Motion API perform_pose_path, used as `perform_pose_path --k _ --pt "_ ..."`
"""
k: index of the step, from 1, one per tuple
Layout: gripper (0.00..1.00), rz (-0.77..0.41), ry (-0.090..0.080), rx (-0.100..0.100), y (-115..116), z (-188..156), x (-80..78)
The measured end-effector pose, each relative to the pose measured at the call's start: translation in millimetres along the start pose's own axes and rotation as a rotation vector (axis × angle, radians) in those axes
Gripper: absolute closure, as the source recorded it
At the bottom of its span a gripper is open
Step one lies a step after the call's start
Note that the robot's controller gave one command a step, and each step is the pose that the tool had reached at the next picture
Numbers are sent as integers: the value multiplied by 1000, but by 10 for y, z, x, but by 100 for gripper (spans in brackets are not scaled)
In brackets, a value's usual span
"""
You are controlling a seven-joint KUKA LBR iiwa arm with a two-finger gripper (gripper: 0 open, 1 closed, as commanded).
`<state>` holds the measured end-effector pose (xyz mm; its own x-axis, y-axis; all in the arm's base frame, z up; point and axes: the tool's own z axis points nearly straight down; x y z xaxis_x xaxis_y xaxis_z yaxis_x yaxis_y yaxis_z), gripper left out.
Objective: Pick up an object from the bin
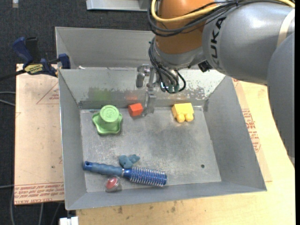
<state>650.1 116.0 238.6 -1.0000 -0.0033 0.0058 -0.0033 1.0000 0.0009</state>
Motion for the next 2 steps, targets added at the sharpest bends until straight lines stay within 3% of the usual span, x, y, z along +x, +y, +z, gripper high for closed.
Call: perform_pose_path --k 1,2 --pt "0 132 -11 -6 1398 -246 -57" --pt "0 75 4 5 792 388 846"
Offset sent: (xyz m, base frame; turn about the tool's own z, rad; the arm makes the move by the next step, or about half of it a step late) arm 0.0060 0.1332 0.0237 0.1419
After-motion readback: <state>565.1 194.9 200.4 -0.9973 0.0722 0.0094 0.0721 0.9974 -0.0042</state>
